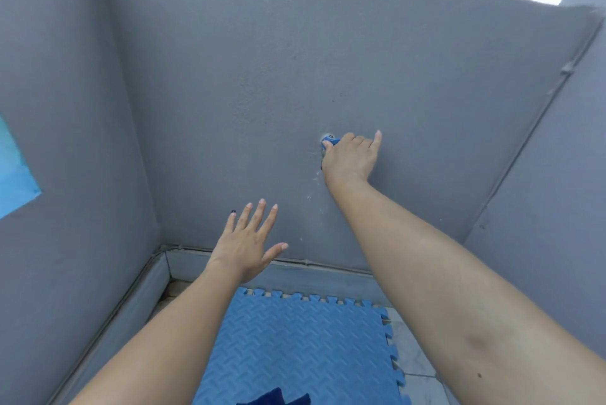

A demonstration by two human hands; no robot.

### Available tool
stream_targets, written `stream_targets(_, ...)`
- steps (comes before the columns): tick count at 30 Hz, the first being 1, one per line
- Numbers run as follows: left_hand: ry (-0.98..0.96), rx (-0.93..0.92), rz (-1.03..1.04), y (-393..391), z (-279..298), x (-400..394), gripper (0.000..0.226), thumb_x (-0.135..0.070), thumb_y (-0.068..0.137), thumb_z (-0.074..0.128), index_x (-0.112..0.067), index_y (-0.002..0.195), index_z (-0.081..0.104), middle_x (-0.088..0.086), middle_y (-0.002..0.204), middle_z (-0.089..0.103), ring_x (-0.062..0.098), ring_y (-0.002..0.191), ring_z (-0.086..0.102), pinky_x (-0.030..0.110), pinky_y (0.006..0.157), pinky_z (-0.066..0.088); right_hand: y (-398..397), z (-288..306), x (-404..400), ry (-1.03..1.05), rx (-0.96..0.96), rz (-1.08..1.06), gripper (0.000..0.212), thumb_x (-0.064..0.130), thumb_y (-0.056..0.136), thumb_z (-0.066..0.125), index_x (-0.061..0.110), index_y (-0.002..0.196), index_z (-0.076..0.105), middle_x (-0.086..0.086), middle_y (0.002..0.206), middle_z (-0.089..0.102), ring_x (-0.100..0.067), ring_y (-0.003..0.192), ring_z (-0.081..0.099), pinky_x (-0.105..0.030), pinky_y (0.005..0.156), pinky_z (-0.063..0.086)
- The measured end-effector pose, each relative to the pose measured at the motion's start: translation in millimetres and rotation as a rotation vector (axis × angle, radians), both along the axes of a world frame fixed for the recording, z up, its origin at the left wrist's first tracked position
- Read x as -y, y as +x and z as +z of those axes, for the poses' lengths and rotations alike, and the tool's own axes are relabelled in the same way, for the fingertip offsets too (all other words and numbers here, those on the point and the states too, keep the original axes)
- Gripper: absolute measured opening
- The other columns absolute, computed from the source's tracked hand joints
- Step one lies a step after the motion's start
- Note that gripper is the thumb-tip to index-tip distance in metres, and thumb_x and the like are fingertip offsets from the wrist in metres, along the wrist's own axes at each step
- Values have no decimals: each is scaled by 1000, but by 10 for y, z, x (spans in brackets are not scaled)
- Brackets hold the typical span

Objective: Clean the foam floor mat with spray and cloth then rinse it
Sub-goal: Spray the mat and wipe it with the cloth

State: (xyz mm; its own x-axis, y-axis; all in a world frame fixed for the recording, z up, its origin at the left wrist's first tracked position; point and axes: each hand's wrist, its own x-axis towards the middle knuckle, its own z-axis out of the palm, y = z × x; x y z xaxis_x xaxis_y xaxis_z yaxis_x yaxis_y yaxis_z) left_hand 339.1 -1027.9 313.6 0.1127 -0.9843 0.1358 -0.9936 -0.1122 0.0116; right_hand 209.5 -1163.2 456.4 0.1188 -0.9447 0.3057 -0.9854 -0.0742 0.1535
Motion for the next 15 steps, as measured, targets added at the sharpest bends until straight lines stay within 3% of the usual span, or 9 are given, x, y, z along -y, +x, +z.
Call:
stream_targets(4,13,8,8,63,-84,-42,98,-77,63,-27,-25,147,-23,5,160,-16,27,148,-9,46,118,2,36,28,24,29,-68,-53,64,50,103,16,0,129,47,-18,124,60,-32,123,52,-42,121,2)
stream_targets(7,22,-11,16,85,-135,-97,101,-77,62,-29,-25,148,-22,5,160,-16,27,148,-9,46,118,2,59,33,27,30,-96,-70,65,49,103,16,-2,130,46,-21,124,59,-35,124,51,-43,121,3)
stream_targets(11,47,-11,34,98,-168,-170,84,-70,80,-4,-24,148,-22,5,159,-18,26,147,-11,46,119,1,66,27,14,23,-108,-83,66,49,103,16,-3,132,45,-23,126,58,-36,126,49,-43,121,4)
stream_targets(15,54,-10,39,133,-155,-191,83,-69,82,-1,-24,147,-23,5,159,-18,26,147,-11,46,119,1,83,38,22,31,-99,-90,67,50,103,16,-3,132,45,-24,128,57,-36,128,48,-43,121,5)
